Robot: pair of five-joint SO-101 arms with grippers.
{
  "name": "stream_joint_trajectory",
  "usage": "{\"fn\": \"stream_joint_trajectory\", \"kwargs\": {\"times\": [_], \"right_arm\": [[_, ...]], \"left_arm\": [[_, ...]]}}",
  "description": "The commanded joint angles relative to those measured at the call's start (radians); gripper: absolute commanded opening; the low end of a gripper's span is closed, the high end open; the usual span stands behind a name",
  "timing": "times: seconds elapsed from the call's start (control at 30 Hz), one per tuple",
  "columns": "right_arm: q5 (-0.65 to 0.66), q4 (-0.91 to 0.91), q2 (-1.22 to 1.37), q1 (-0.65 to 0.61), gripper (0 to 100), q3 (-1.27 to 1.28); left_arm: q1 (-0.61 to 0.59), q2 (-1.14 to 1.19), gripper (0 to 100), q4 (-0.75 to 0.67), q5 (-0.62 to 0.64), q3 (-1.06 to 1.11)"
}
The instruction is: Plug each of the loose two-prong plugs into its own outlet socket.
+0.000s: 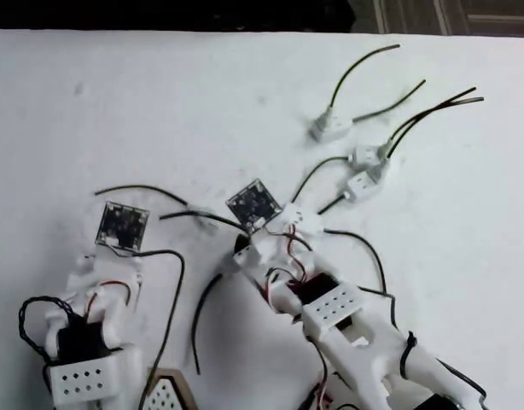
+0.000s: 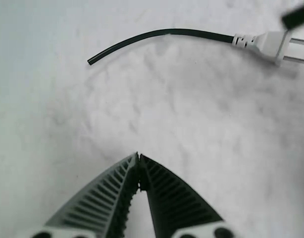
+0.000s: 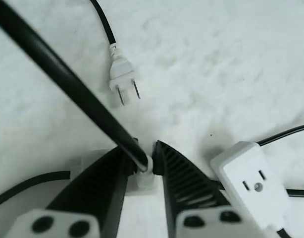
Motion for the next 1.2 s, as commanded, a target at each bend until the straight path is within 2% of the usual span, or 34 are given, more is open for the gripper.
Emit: {"fn": "stream_joint_trajectory", "kwargs": {"times": [0.0, 0.27, 0.43, 0.63, 1.0, 1.17], "right_arm": [[-0.002, 0.012, 0.047, 0.004, 1.6, -0.012], [-0.002, 0.004, 0.065, 0.004, 1.7, -0.015], [-0.002, 0.015, 0.065, 0.041, 1.7, -0.101], [-0.002, 0.116, 0.065, 0.097, 1.7, -0.201], [-0.002, 0.125, 0.076, 0.084, 1.7, -0.259], [-0.003, 0.061, 0.077, 0.048, 1.7, -0.252]], "left_arm": [[0.001, -0.007, 2, 0.005, -0.009, -0.003], [0.001, -0.007, 2, 0.005, -0.009, -0.002], [0.002, -0.007, 2, 0.003, -0.009, 0.008], [0.002, -0.007, 2, 0.000, -0.009, 0.009], [0.002, -0.007, 2, -0.002, -0.009, 0.011], [0.002, -0.007, 2, -0.002, -0.011, 0.011]]}}
